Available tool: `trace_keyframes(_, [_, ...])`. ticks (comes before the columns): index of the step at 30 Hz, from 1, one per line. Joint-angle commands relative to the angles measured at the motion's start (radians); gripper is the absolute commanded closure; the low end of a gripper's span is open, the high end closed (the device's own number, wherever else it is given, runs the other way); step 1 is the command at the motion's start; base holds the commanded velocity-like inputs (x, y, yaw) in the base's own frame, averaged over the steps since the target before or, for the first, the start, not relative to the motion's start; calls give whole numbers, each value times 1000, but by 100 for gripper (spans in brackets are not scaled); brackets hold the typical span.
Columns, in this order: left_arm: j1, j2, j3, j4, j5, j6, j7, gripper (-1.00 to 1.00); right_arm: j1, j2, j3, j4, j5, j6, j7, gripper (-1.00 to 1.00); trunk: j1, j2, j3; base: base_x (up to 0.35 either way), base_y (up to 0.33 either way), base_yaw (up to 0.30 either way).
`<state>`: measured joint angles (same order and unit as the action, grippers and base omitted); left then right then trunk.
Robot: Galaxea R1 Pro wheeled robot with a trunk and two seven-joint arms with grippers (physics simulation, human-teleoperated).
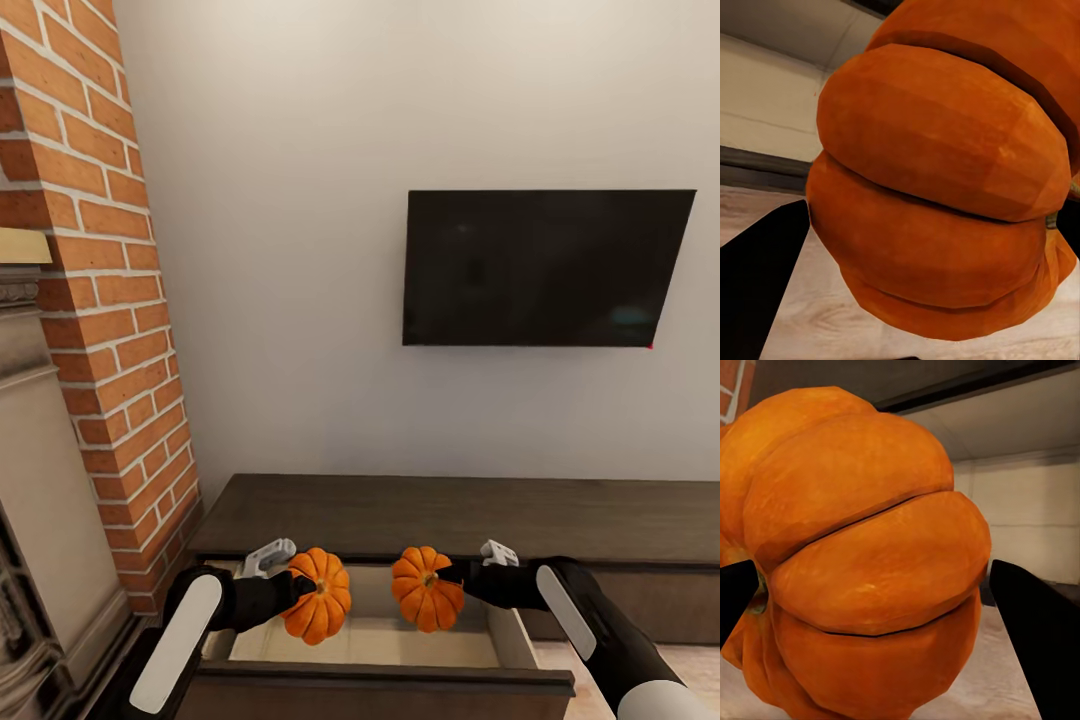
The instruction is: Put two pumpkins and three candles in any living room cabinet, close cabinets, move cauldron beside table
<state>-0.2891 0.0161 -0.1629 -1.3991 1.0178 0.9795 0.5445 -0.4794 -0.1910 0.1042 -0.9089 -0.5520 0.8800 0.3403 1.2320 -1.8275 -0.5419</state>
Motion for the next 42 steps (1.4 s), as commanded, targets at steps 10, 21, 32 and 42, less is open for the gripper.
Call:
trace_keyframes(10, [-1,1,-7,0,8,1,12,100,-1,-2,2,0,3,-2,9,100,0,-1,-1,121,0,0])
trace_keyframes(21, [-1,2,-7,-1,8,1,12,100,-1,-2,2,1,3,-3,10,100,0,-1,-1,122,0,0])
trace_keyframes(32, [-1,2,-6,-6,16,2,11,100,-1,-2,2,0,3,-4,15,100,0,-1,-1,19,18,0])
trace_keyframes(42, [-1,2,-6,-6,15,2,11,100,-1,-2,2,3,3,-4,17,100,0,-1,-1,72,88,0])
